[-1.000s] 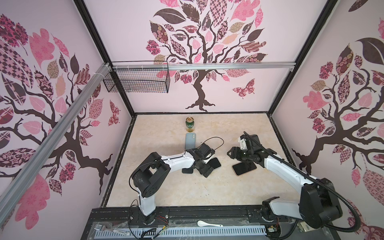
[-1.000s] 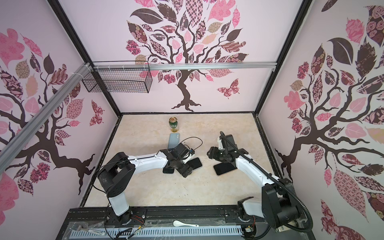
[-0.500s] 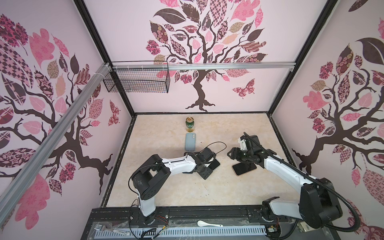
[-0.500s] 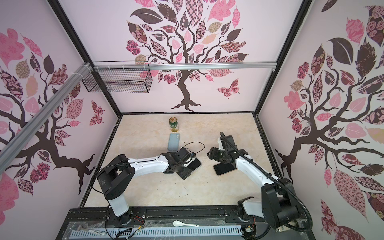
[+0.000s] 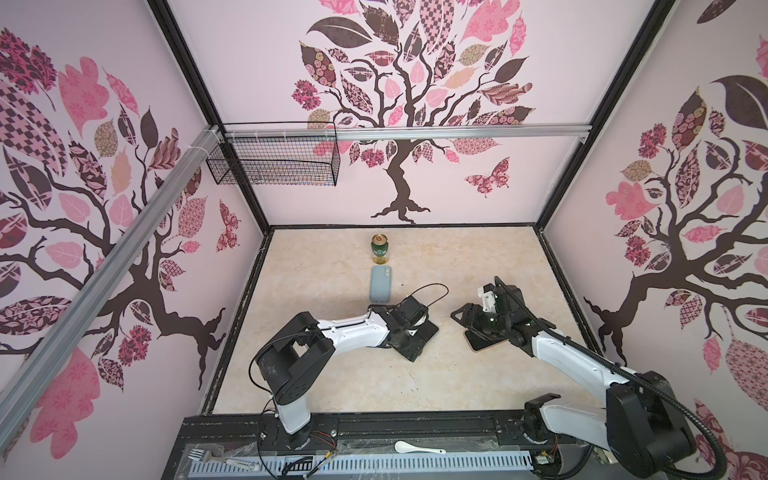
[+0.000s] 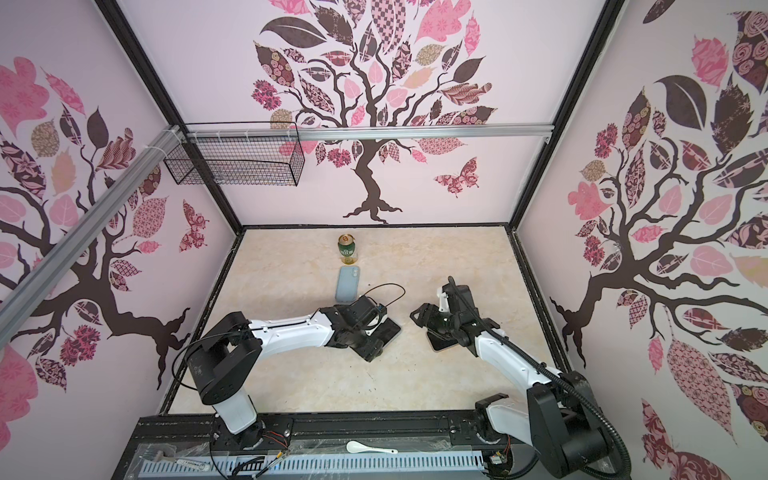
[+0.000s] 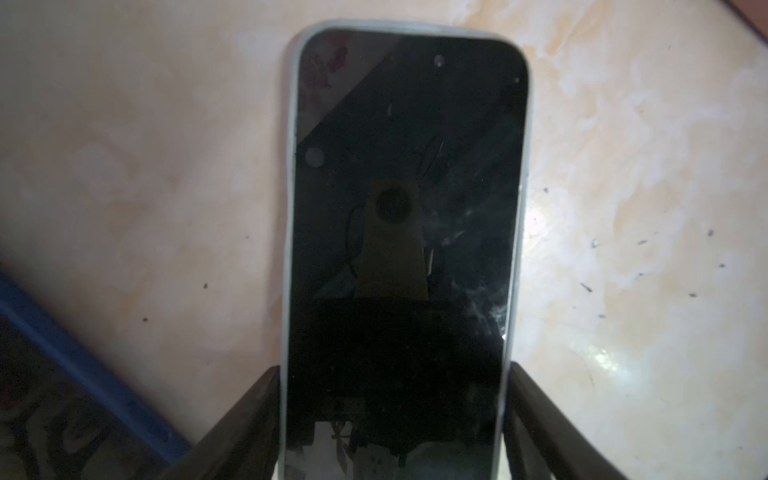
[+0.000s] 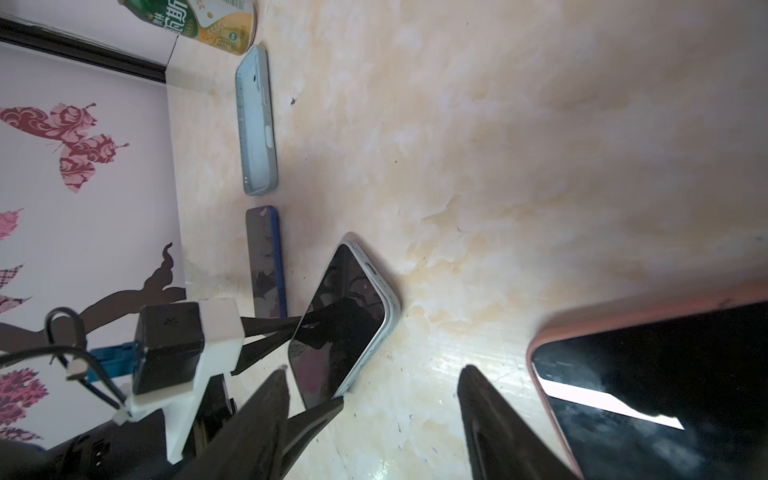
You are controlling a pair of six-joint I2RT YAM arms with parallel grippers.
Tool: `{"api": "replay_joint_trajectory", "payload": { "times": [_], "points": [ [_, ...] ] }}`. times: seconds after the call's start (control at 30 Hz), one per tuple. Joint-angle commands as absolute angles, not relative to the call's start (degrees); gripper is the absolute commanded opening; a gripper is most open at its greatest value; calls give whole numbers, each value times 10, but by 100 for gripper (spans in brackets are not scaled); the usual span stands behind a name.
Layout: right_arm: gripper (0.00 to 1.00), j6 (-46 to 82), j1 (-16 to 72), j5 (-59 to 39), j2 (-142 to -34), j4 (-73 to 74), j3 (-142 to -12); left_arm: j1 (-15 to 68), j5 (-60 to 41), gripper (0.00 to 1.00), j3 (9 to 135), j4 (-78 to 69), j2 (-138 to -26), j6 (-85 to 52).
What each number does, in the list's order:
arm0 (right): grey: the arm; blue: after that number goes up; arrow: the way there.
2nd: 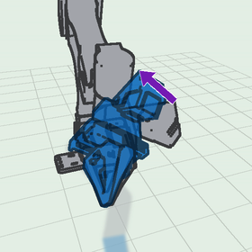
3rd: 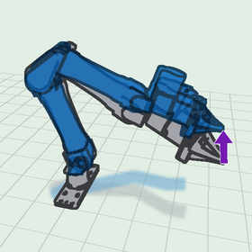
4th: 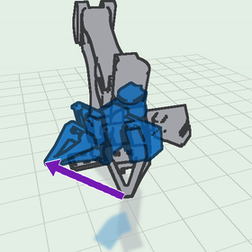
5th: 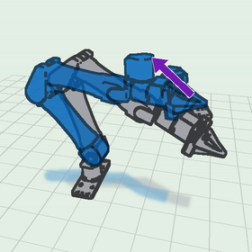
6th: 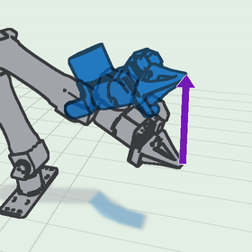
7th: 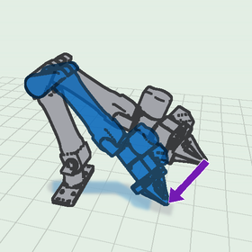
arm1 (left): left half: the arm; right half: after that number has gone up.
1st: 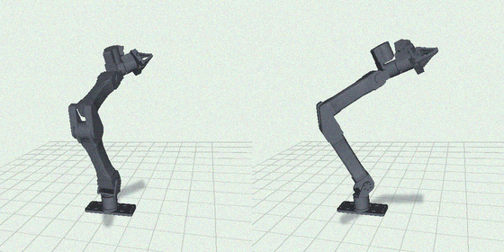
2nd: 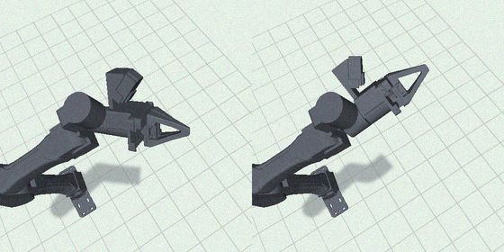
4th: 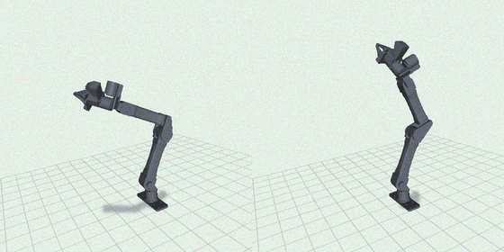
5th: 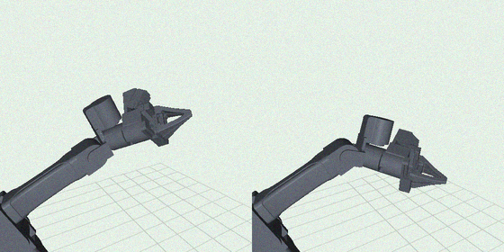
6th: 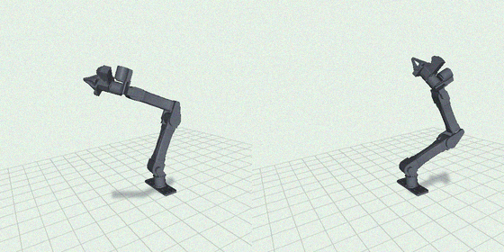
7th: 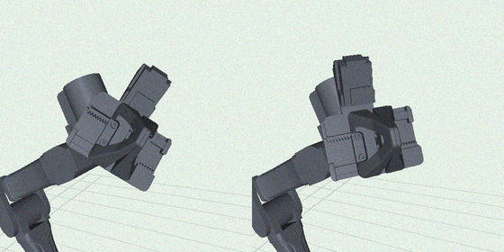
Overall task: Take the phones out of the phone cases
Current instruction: 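Lift the white-edged phone with the left gripper while the right grips its edge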
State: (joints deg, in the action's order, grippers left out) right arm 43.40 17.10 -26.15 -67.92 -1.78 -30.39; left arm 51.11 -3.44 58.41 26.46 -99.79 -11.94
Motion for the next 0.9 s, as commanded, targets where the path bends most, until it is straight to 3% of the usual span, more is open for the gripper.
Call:
{"api": "replay_joint_trajectory", "payload": {
  "times": [0.0,0.53,0.87],
  "points": [
    [70,491,171,-313,-677,50,-292,513,-55,47,569,214,-966,-183],
    [69,549,190,-392,-755,169,-283,509,-97,43,558,151,-930,-244],
    [51,568,197,-403,-797,196,-303,509,-115,43,563,145,-918,-234]
  ]
}}
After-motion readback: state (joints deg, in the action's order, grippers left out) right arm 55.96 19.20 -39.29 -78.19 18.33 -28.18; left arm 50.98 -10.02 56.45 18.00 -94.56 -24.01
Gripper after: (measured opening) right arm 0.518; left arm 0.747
